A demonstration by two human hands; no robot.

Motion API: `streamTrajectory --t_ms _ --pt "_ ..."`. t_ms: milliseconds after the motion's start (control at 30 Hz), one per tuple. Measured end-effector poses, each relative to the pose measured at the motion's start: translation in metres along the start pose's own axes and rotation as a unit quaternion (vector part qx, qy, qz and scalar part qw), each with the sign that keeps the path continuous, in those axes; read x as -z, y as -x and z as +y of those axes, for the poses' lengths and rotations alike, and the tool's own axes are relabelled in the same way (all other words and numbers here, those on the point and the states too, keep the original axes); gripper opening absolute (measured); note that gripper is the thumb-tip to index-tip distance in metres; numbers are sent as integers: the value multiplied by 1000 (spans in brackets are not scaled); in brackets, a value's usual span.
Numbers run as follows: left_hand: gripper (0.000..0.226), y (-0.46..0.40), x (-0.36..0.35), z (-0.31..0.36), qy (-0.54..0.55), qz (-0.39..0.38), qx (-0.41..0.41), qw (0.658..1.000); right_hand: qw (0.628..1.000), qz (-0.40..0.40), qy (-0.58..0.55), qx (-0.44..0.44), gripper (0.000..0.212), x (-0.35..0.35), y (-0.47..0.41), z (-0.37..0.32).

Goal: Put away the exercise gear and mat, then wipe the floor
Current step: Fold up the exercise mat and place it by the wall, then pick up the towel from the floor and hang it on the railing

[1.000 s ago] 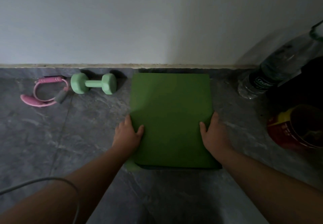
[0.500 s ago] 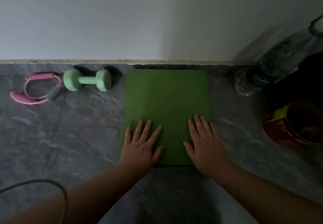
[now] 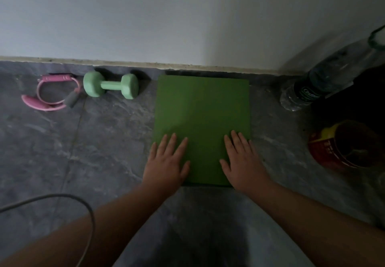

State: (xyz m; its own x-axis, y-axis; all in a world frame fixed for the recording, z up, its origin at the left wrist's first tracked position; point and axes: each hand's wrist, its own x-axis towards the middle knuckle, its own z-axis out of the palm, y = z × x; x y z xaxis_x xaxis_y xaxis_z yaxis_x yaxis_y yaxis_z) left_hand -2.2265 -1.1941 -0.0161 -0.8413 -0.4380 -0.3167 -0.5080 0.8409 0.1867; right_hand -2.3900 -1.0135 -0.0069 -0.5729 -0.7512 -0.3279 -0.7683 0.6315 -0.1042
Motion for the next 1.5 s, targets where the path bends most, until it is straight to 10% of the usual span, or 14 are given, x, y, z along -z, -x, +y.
streamTrajectory --t_ms 600,833,1200,1500 --pt "41 258 563 77 198 85 174 961 965 54 -258 -11 61 551 218 -125" --pt "46 377 736 115 153 158 184 958 950 118 -266 113 60 732 298 -162" --pt "50 595 820 84 101 276 350 890 893 117 -210 380 54 821 389 -292" --pt "51 814 752 100 66 304 482 819 801 99 -148 572 54 777 534 -430"
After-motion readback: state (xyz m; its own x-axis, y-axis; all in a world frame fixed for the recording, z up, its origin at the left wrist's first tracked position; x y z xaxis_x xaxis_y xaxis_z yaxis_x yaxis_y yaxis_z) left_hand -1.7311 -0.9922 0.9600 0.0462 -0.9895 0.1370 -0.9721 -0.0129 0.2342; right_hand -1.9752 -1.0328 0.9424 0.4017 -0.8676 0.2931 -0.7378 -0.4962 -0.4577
